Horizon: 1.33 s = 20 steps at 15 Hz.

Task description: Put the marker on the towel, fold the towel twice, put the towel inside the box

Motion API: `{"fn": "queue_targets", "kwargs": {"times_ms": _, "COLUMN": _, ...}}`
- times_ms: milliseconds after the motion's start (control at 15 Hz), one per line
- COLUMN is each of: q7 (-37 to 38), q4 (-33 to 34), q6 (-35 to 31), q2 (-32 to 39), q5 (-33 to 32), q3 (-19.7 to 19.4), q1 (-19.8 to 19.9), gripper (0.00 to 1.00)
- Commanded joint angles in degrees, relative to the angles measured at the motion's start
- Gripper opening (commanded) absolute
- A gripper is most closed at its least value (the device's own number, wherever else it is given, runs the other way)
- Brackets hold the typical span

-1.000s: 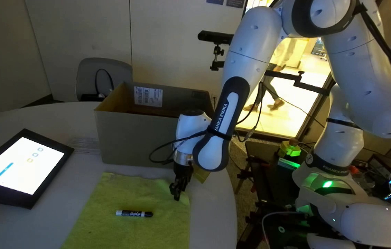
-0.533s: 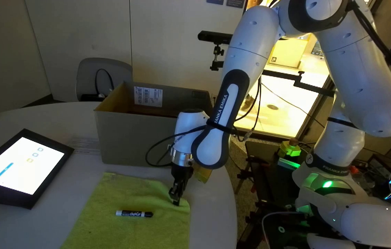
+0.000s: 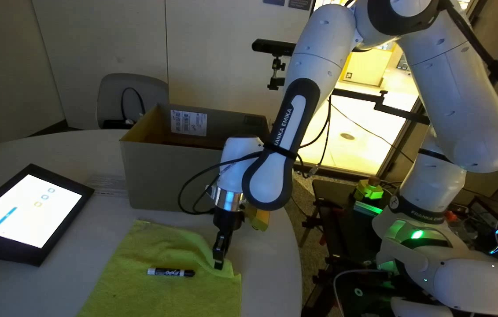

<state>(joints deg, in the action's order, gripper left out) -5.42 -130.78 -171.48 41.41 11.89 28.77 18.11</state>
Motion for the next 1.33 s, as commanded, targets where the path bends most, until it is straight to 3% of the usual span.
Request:
{"fn": "queue_targets", "kwargs": {"times_ms": 0, "q7": -3.33, "q4": 1.65, "q6": 1.11, "q2": 1.01, "q5": -0.42, "q3": 2.92, "q1": 0.19, "gripper": 0.09}}
{"fn": "queue_targets", "kwargs": {"times_ms": 800, "q7": -2.50, "q4": 11.45, "q6": 8.69, "q2": 7.17, "q5": -2.11, "q3": 1.00, "q1": -18.47, "gripper": 0.09}}
{"fn": "queue_targets", "kwargs": {"times_ms": 1067, "q7": -3.10, "q4": 12.86, "q6": 11.33, "q2": 6.88, "q5": -2.32, "q3": -0.34, "q1": -21.54, "gripper": 0.10}}
{"fn": "queue_targets", "kwargs": {"times_ms": 1200, "q7": -3.32, "q4": 12.78, "q6": 11.26, "q2": 5.82, "q5": -2.33, "q3": -0.77, "q1": -21.70, "gripper": 0.36}}
{"fn": "queue_targets", "kwargs": {"times_ms": 1267, "q7": -3.40, "q4": 12.84, "q6": 11.10, "q2": 5.28, "q5": -2.28, "q3": -0.93, "q1": -21.49, "gripper": 0.39}}
